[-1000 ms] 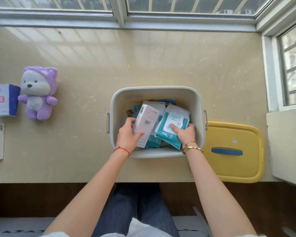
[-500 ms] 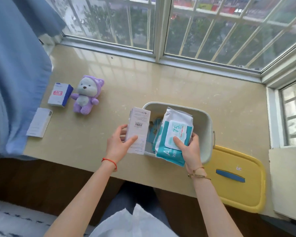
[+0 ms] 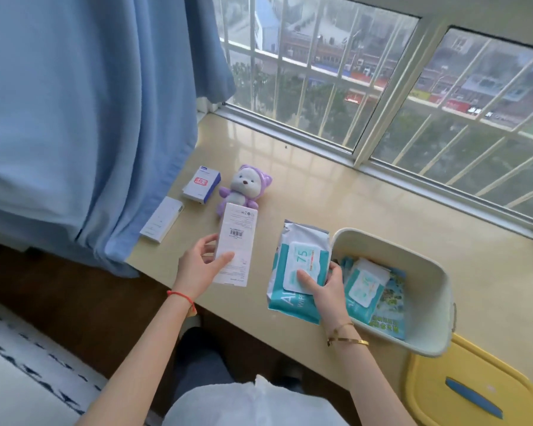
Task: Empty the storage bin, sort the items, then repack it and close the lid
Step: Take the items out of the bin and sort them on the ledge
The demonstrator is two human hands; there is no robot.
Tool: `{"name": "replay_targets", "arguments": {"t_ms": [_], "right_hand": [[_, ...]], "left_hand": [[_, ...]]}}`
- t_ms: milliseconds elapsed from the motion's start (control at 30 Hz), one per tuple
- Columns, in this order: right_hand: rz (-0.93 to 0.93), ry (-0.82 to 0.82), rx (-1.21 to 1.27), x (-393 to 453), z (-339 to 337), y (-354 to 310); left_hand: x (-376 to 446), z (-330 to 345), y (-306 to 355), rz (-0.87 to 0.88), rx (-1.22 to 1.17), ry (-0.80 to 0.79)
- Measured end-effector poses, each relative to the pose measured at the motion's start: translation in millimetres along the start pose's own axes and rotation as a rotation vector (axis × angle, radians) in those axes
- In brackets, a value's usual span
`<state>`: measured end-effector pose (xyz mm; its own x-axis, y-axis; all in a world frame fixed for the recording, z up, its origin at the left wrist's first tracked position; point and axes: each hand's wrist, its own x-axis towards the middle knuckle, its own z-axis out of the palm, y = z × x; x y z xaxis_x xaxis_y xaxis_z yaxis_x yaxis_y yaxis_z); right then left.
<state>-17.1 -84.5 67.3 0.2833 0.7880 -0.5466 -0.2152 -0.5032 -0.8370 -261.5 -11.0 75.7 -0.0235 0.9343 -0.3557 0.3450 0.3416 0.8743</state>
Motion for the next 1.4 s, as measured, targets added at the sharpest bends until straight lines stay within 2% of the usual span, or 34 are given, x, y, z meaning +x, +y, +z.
{"name": "replay_targets", "arguments": {"t_ms": [333, 567, 967, 1233, 1400], "right_hand": [[0.061, 0.094, 0.076, 42.3, 176.1, 2.6], [0.119, 0.155, 0.082, 83.1, 263.0, 18.5], [0.203, 0.225, -0.076, 186.4, 345.0, 86.6], [0.186, 0.288, -0.199, 227.0, 374.6, 124.7], [0.149, 0.312, -0.439, 229.1, 374.9, 133.8]], "left_hand": [[107.7, -149.7, -30.3, -0.026, 0.018, -0.058], [181.3, -208.4, -69.5, -0.096, 0.097, -0.143], [295.5, -214.1, -155.8, -0.236, 0.24, -0.182], [321.2, -204.1, -186.5, -0.182, 0.389, -0.177], [320.6, -206.2, -189.9, -0.15, 0.441, -0.128]]}}
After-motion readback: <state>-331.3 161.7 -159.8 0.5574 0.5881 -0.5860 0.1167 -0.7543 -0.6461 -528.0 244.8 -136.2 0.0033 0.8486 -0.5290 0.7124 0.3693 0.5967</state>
